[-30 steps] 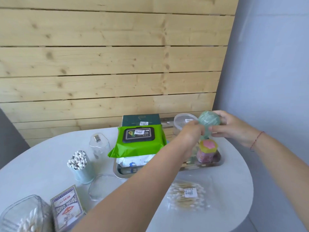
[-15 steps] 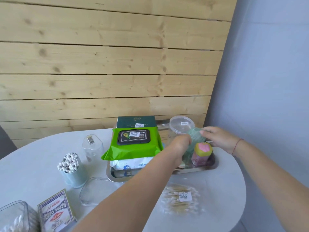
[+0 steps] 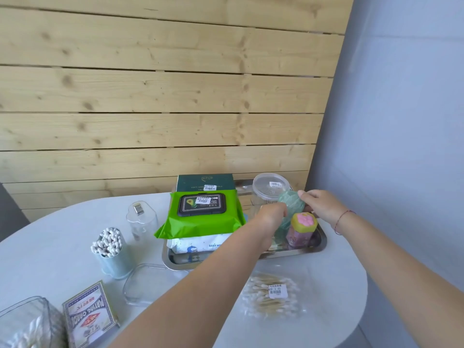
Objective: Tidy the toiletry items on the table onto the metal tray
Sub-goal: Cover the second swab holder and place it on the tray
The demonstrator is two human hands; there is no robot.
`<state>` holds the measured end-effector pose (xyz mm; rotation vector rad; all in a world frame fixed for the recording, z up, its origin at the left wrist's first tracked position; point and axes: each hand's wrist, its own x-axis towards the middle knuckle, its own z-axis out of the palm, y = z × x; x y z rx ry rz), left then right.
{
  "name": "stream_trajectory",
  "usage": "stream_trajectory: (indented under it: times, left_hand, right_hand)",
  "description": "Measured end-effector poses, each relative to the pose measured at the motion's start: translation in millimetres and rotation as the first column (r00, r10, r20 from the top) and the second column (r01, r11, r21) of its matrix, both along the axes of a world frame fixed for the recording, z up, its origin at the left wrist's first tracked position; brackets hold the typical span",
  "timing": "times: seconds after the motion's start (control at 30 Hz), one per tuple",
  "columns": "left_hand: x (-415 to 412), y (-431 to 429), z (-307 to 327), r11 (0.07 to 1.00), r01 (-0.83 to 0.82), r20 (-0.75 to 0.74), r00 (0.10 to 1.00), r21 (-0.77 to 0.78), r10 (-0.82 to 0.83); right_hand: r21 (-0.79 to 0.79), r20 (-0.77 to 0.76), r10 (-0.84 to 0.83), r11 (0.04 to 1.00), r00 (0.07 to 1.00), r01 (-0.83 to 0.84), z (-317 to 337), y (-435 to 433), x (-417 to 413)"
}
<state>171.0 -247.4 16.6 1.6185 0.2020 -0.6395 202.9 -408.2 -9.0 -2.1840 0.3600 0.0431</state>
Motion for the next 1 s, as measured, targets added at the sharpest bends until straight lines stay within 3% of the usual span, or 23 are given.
stream_trajectory:
  times: [0.1,0.17,0.2,0.27,0.33,0.47,0.53,0.63,0.73,0.87,1.0]
  left_hand:
    - [-18.3,11.7,16.4,0.997,0.073,0.07,0.995,-0.008,-0.072]
    - [-33.4,30.2,28.9,0.989,0.12,0.192,0.976,-0.083,-0.102]
    - [-41.4,42.5,36.0,0.985,0.134,0.252,0.962,-0.112,-0.102]
    - [-54.6,83.5,48.9,0.98,0.118,0.399,0.916,-0.159,-0.045]
    - [-64.5,137.8,60.5,0.989,0.019,0.533,0.844,-0.143,0.061]
    - [-57.8,243.3,58.7,0.936,-0.326,0.668,0.727,0.136,0.156]
    - [-47.3,289.8,47.5,0.863,-0.399,0.639,0.76,0.311,0.122]
    - [-37.9,344.0,27.6,0.821,-0.192,0.444,0.893,0.538,-0.082]
    - [-30.9,365.6,9.8,0.749,0.094,0.227,0.922,0.656,-0.314]
    - [-20.9,365.3,-9.7,0.759,0.291,0.138,0.885,0.582,-0.444]
    - [-8.6,361.5,-22.6,0.803,0.339,0.168,0.867,0.489,-0.468]
  right_hand:
    - [-0.058,0.112,-0.099,0.993,0.989,0.106,19.9,5.0,-8.6]
    - [-0.177,0.321,-0.175,0.954,0.931,0.241,43.5,16.3,-17.4]
    - [-0.164,0.44,-0.184,0.946,0.879,0.28,57.0,26.5,-23.9]
    - [-0.131,0.619,-0.084,0.969,0.781,0.208,79.3,65.7,-33.1]
    - [-0.211,0.642,0.138,0.977,0.754,0.0,93.0,120.3,-40.5]
    - [-0.38,0.363,0.581,0.806,0.729,-0.453,84.2,219.0,-41.9]
    - [-0.436,0.202,0.685,0.703,0.7,-0.562,73.2,253.9,-33.8]
    - [-0.517,0.0,0.748,0.568,0.664,-0.64,61.0,295.3,-23.5]
    - [-0.597,-0.136,0.721,0.488,0.68,-0.637,51.9,321.7,-14.0]
    - [-0.665,-0.291,0.65,0.39,0.702,-0.637,41.7,337.3,-1.7]
    - [-0.624,-0.284,0.63,0.452,0.723,-0.638,34.3,340.3,3.9]
